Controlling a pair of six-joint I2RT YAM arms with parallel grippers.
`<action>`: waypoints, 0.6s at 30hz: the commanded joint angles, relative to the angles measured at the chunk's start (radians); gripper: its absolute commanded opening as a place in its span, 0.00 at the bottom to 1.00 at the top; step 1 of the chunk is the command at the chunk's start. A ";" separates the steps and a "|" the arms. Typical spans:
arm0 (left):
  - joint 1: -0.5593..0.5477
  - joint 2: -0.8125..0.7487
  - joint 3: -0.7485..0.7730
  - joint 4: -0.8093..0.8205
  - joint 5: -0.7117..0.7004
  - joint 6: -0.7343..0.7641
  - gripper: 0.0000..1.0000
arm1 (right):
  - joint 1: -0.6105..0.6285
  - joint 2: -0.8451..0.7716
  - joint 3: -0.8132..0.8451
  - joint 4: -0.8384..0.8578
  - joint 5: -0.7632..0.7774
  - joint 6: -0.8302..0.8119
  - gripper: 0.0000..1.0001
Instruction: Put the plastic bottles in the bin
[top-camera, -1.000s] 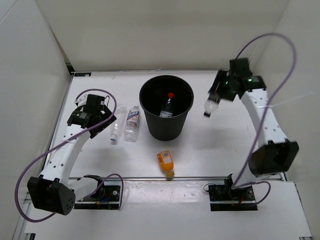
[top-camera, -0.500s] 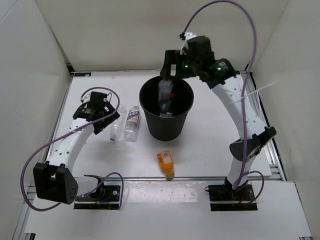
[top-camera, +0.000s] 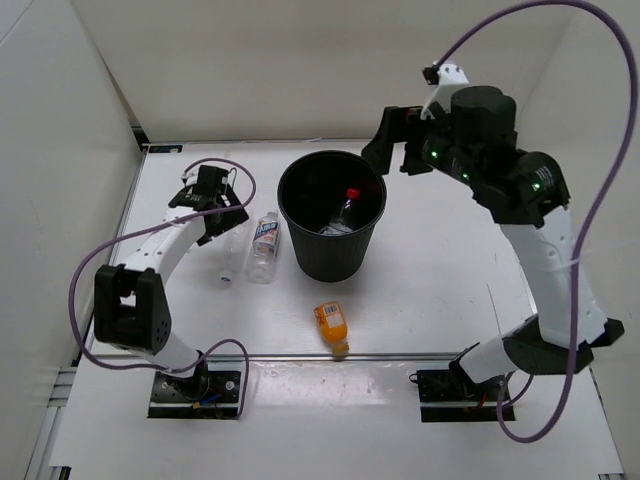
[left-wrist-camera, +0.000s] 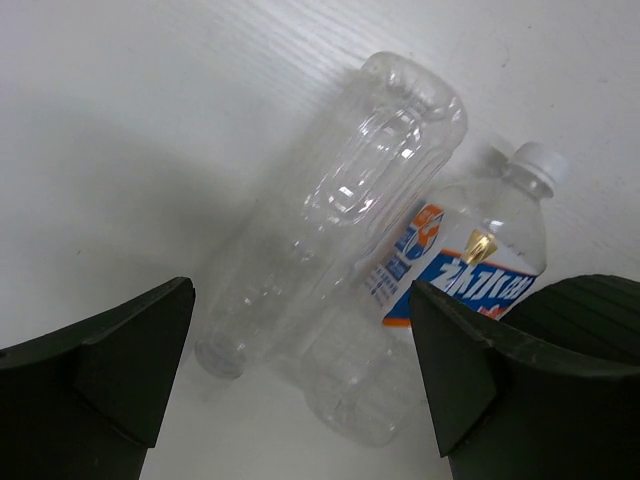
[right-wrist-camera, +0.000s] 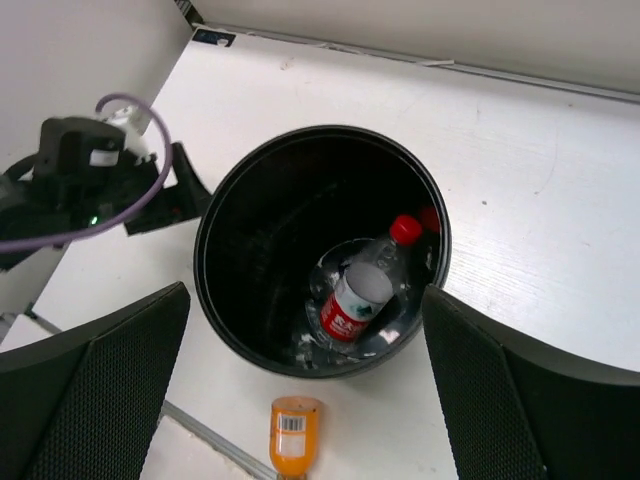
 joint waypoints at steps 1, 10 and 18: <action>0.003 0.055 0.079 0.082 0.025 0.057 0.99 | 0.004 -0.024 -0.068 -0.043 0.015 -0.031 1.00; 0.003 0.252 0.155 0.094 0.070 0.053 0.99 | -0.007 -0.109 -0.178 -0.043 0.057 -0.033 1.00; 0.043 0.367 0.165 0.094 0.145 0.006 0.86 | -0.065 -0.120 -0.212 -0.053 0.037 -0.043 1.00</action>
